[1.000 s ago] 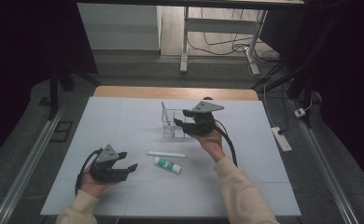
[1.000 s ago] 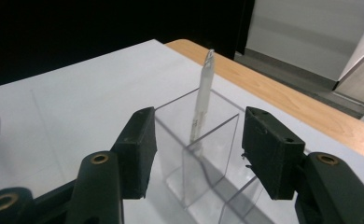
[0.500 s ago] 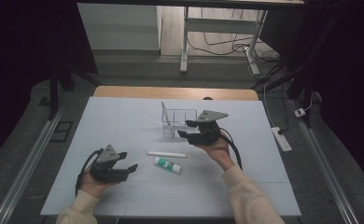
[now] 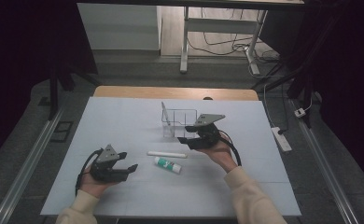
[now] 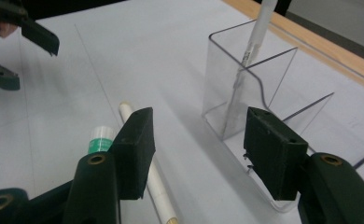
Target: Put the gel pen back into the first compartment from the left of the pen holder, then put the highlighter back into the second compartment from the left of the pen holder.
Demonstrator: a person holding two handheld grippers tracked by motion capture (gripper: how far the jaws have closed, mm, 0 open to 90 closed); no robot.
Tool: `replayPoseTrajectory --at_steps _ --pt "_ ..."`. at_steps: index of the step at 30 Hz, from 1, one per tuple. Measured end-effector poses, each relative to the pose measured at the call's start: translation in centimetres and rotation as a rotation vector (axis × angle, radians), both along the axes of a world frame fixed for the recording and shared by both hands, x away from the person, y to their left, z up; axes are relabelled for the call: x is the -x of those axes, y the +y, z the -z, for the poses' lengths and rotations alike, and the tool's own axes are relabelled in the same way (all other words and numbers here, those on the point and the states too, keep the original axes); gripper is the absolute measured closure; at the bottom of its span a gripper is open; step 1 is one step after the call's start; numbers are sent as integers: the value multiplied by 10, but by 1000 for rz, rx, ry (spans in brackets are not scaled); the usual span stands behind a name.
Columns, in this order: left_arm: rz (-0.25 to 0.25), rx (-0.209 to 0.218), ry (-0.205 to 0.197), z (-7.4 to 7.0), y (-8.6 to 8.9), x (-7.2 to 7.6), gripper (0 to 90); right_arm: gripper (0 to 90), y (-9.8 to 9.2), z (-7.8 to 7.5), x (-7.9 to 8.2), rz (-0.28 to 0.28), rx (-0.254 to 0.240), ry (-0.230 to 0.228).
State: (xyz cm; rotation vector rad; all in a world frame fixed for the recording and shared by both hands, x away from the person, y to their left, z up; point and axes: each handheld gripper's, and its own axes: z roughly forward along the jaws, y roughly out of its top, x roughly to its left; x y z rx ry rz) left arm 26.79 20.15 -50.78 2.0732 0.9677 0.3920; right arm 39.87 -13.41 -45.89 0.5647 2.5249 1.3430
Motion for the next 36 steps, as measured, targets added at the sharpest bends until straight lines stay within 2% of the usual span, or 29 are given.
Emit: replayPoseTrajectory --at_steps 3,16,25,36 --pt "-1 0 0 0 0 0 339 421 4 2 0 -24 28 6" --pt "-5 0 -2 0 1 0 340 420 11 4 -2 -66 66 41" --pt "-4 -1 -2 0 1 0 340 413 26 5 -2 -113 113 58" --pt "-2 -3 -3 0 0 0 339 399 43 11 -3 -138 170 72"
